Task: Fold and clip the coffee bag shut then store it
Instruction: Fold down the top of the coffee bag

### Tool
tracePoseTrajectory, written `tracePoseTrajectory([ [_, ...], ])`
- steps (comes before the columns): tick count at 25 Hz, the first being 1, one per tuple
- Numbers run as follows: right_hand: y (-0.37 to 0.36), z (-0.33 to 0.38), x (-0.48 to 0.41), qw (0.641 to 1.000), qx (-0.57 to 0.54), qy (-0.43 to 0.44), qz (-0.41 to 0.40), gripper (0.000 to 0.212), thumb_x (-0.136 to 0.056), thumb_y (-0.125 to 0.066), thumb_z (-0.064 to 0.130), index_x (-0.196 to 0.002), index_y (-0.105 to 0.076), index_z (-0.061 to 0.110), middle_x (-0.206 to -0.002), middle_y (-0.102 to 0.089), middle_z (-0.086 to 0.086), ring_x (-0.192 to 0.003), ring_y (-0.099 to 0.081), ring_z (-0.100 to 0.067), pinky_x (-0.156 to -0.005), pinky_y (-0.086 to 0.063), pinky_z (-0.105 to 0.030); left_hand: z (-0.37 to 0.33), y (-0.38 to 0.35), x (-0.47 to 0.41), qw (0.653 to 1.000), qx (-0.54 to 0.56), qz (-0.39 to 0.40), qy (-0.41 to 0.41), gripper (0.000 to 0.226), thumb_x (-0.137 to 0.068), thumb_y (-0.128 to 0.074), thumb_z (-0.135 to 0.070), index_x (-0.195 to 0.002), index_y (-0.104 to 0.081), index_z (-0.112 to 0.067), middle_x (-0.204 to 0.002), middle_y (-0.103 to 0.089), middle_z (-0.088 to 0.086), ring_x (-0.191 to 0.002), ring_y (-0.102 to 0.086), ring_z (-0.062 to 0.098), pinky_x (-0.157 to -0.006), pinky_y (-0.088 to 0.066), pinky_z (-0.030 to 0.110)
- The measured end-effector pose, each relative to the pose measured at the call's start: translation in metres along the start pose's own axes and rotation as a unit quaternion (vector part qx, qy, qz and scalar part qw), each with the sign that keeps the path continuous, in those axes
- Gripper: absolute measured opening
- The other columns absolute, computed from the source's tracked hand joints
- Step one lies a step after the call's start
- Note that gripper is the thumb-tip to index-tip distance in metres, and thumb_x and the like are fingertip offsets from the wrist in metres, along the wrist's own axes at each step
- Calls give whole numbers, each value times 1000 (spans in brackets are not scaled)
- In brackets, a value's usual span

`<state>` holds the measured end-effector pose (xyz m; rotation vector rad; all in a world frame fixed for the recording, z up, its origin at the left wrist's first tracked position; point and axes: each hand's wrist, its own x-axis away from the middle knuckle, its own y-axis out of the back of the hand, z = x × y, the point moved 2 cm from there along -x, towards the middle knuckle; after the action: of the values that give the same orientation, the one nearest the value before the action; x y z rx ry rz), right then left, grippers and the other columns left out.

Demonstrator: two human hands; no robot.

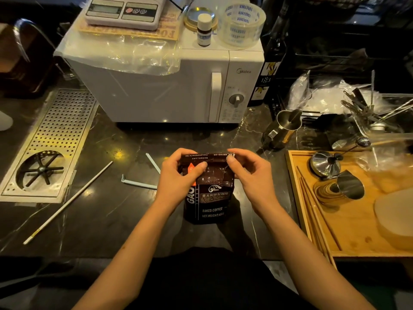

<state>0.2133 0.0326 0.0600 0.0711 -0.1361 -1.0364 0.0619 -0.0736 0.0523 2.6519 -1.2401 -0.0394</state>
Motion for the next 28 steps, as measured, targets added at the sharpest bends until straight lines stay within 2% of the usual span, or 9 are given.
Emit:
tracePoseTrajectory([
  [2, -4, 2, -1, 999, 28, 14, -2, 9, -90, -67, 18, -98, -72, 20, -85, -70, 9, -82, -67, -1, -71, -56, -21, 1, 0, 1, 1000, 5, -10, 3, 19, -79, -78, -18, -93, -65, -18, -88, -71, -5, -85, -69, 6, -76, -57, 23],
  [3, -5, 3, -2, 998, 49, 22, -11, 6, -90, -67, 18, -93, -72, 20, -79, -68, 10, -76, -65, 0, -68, -55, -21, 2, 0, 2, 1000, 11, -15, 4, 20, -77, -79, -18, -92, -66, -18, -88, -71, -3, -85, -69, 7, -76, -57, 24],
  [7, -8, 2, -3, 996, 68, 31, -42, 12, -86, -71, 15, -81, -70, 25, -68, -64, 10, -69, -63, -5, -71, -58, -36, -1, -7, 4, 999, 40, -21, 1, 20, -77, -80, -19, -90, -66, -22, -88, -70, -5, -84, -68, 5, -70, -57, 23],
  [10, -7, -1, 1, 998, 32, 24, -44, 10, -83, -74, 14, -83, -70, 23, -70, -68, 2, -71, -67, -12, -75, -60, -41, -2, -10, 3, 997, 65, -34, -6, 11, -80, -77, -19, -83, -68, -26, -81, -70, -9, -80, -68, 5, -68, -56, 23],
  [13, -4, -5, 5, 998, -1, 12, -56, 9, -82, -76, 16, -86, -68, 18, -73, -71, 0, -75, -71, -17, -77, -60, -45, 3, -10, 1, 998, 61, -24, -11, 12, -81, -76, -17, -83, -70, -27, -82, -71, -8, -83, -69, 10, -72, -58, 29],
  [16, -4, -6, 3, 999, 0, 22, -29, 3, -85, -72, 18, -88, -70, 17, -83, -73, -5, -83, -71, -25, -79, -60, -48, 4, -9, -1, 998, 64, -16, -13, 14, -81, -76, -16, -82, -71, -29, -82, -72, -9, -84, -70, 11, -74, -58, 30],
  [20, -20, 0, -1, 999, 30, 36, 3, 7, -91, -66, 19, -89, -70, 16, -84, -72, 0, -82, -70, -17, -77, -58, -39, 4, -13, 1, 997, 65, -31, -22, 9, -81, -76, -19, -84, -70, -25, -82, -72, -9, -82, -69, 8, -72, -57, 28],
  [23, -36, -1, 0, 997, 58, 42, -41, 11, -95, -60, 23, -87, -65, 19, -81, -67, 8, -78, -65, -9, -73, -54, -31, 2, -18, 4, 995, 55, -78, -17, 12, -82, -75, -24, -84, -64, -20, -79, -67, -7, -75, -65, 2, -68, -56, 25],
  [28, -50, -4, 7, 990, 51, 54, -123, 13, -96, -58, 34, -93, -58, 22, -82, -63, 9, -78, -62, -8, -72, -53, -30, 4, -25, 4, 991, 17, -135, -17, 25, -87, -68, -35, -74, -53, -20, -66, -57, -8, -60, -56, 0, -58, -50, 23],
])
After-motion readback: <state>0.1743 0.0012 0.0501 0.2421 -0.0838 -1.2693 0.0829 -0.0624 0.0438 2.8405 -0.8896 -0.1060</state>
